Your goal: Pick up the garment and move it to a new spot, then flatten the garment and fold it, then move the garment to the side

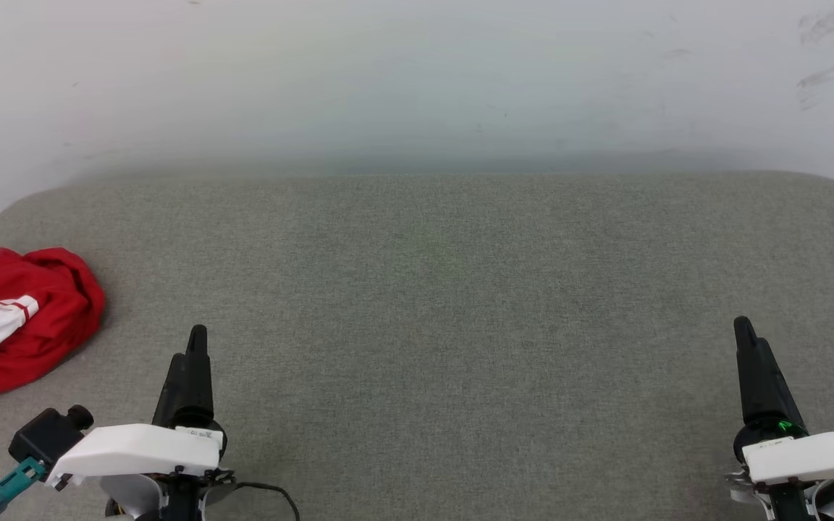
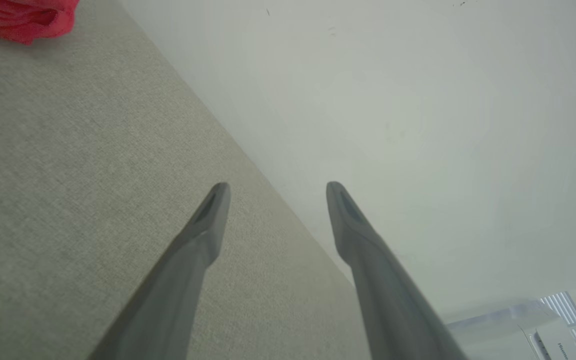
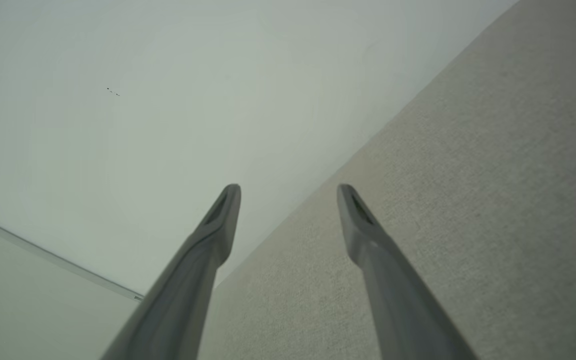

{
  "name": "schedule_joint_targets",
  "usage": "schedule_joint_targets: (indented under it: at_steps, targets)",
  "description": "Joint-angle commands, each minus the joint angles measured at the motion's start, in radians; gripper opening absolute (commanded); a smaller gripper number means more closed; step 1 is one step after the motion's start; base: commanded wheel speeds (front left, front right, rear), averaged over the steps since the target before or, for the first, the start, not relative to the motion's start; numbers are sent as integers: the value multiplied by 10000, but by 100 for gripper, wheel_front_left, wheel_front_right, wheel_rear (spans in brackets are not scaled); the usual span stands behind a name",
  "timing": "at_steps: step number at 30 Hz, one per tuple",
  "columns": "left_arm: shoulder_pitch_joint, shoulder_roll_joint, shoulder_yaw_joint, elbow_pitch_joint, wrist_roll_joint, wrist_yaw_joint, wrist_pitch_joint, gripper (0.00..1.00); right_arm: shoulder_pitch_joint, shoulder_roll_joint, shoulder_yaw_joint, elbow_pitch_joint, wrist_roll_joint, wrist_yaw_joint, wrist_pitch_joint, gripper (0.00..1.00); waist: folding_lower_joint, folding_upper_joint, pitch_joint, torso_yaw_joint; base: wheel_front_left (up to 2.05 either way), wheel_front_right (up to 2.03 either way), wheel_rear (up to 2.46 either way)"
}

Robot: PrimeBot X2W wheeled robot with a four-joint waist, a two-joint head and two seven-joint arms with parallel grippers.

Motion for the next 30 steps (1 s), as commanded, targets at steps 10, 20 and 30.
schedule_joint_targets:
  at_steps: [10, 20, 30]
  targets:
    - [144, 22, -374, -314, 2472, 539, -481, 100, 147, 9, 255, -462, -2400, -1, -480, 100, 0, 0, -14, 12, 0, 0, 0]
    - [270, 23, -668, -406, 3993, 657, -783, 100, 327, 12, 350, -461, -3756, -1, -778, 100, 0, 0, -22, 36, 0, 0, 0]
    - [401, 25, -848, -440, 5206, 734, -1061, 100, 490, 15, 371, -450, -4981, -2, -1061, 100, 0, 0, -5, 39, 0, 0, 0]
